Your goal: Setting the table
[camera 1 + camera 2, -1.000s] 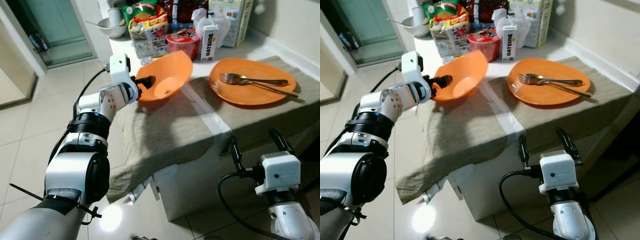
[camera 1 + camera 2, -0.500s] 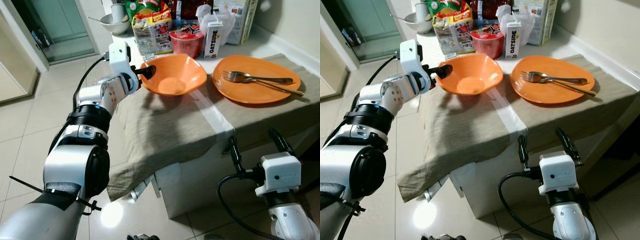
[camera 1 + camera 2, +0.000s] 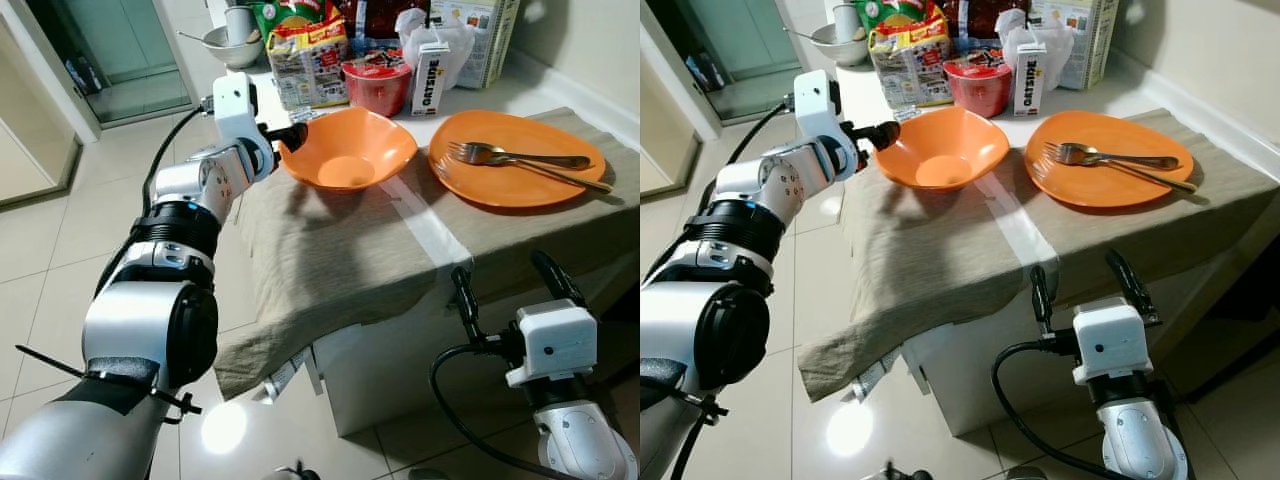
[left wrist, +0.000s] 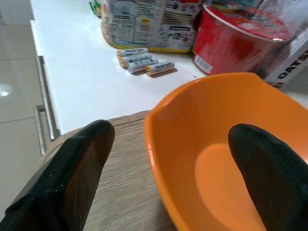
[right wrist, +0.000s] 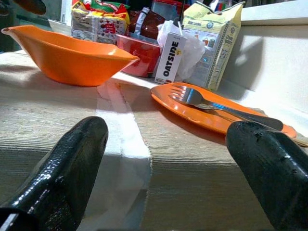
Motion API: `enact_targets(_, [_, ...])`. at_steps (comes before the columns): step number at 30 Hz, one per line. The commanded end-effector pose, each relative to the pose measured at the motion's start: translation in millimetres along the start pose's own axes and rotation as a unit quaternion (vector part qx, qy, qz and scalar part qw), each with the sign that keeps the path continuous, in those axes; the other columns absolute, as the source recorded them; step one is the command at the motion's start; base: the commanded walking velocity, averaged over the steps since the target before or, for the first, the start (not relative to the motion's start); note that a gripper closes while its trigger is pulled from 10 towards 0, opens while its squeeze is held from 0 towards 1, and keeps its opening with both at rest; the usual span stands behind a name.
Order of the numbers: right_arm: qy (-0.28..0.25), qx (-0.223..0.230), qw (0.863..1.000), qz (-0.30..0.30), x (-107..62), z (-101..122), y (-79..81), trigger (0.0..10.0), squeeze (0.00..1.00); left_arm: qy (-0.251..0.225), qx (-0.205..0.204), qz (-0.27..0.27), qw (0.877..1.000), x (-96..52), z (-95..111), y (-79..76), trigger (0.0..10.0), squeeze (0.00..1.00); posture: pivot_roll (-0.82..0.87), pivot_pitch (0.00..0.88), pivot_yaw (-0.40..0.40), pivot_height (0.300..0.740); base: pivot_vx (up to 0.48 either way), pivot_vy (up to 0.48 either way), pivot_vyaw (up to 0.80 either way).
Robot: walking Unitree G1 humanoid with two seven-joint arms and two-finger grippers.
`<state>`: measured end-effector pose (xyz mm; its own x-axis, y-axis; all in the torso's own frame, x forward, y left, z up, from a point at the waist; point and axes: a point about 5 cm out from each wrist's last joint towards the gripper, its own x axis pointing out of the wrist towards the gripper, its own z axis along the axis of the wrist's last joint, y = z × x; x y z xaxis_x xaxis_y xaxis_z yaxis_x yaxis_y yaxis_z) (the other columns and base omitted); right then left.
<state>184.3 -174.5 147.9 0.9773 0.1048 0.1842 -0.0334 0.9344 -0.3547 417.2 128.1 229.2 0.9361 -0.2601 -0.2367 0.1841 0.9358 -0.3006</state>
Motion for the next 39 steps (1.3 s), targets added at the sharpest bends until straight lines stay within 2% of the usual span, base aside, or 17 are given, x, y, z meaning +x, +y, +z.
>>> enact_targets(1, [0.005, 0.0, 1.0, 0.007, 0.6, -0.4, 2.6, 10.0, 0.0, 0.013, 0.007, 0.021, 1.0, -0.6, -5.5, 9.3, 10.0, 0.0, -0.27, 0.035, 0.136, 0.74, 0.0, 0.0, 0.0])
enact_targets(19, [0.007, -0.002, 1.0, 0.009, -1.3, 0.8, 2.5, 10.0, 0.0, 0.039, -0.024, 0.017, 0.999, 3.0, -20.5, 3.4, 10.0, 0.0, -0.28, 0.046, 0.137, 0.74, 0.0, 0.0, 0.0])
enact_targets(39, [0.009, -0.002, 1.0, 0.01, -4.8, 2.4, 3.2, 10.0, 0.0, 0.052, -0.029, 0.012, 0.998, 5.7, -30.3, -2.5, 10.0, 0.0, -0.28, 0.054, 0.139, 0.74, 0.0, 0.0, 0.0])
